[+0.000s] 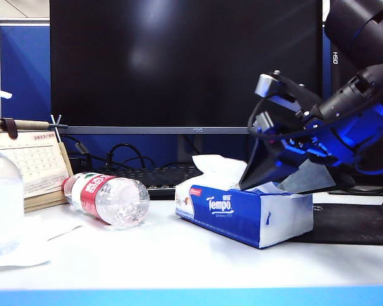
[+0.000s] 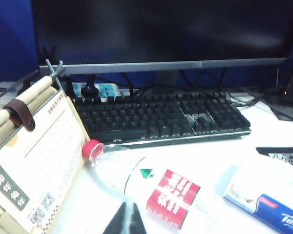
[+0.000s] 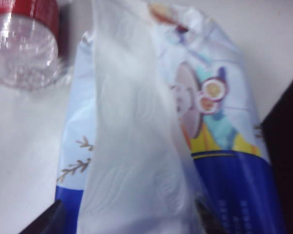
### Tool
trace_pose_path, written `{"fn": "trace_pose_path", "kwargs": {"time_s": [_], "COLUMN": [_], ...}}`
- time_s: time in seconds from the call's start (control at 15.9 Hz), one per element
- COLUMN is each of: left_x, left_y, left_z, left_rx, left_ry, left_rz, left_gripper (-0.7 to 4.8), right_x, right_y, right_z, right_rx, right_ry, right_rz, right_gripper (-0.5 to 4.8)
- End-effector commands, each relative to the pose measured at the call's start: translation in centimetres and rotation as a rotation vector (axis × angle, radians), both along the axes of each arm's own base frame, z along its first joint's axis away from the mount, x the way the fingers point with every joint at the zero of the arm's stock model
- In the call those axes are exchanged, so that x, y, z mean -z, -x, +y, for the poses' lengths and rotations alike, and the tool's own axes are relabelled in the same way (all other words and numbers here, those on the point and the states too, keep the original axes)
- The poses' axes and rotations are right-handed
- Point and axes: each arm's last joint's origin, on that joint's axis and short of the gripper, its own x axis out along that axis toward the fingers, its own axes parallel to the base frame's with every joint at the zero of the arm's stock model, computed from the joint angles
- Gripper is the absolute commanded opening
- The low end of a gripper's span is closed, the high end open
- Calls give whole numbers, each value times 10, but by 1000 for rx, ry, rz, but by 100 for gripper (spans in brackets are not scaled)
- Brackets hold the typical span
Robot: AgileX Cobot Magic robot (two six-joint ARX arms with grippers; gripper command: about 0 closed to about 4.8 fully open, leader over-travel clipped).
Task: Pull out a tissue from the tissue dispenser, then press the switch of the alcohol sanitizer bottle to drop some sanitizer on the paper tissue, and finally place the treated tissue on the table.
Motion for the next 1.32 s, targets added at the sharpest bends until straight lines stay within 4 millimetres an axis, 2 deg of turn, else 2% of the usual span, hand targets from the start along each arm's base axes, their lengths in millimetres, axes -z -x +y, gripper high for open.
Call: {"fn": "trace_pose_path", "kwargs": {"time_s": [0.06,0.25,0.5,0.75,1.01,1.07,1.13,1.32], "left_x": [-2,-2,-2,-2,-2,-2,-2,-2], "left_y": [0,0,0,0,0,0,0,0], "left_z": [0,0,0,0,1,1,1,1], "left_rx": [-5,-7,-11,-11,-12,-15,-18,-18], "left_ry": [-12,-12,-12,-12,-13,-13,-13,-13], "left_rz": [-16,-16,-16,-16,-16,-16,-16,-16], "left_gripper": [-5,-5,-5,-5,-5,-5,-5,-5], "right_x": [-3,-2,15,13,15,17,19,16], "right_y": [-4,-6,-12,-16,-16,-17,-17,-18], "right_z": [-1,-1,2,5,5,5,5,6], "right_rx": [40,60,63,68,58,64,64,64], "right_ry": [66,88,104,69,64,72,74,61], "right_rz": [-85,-112,-70,-122,-105,-101,-98,-119], "right_gripper": [313,270,264,113,111,76,-7,-6]}}
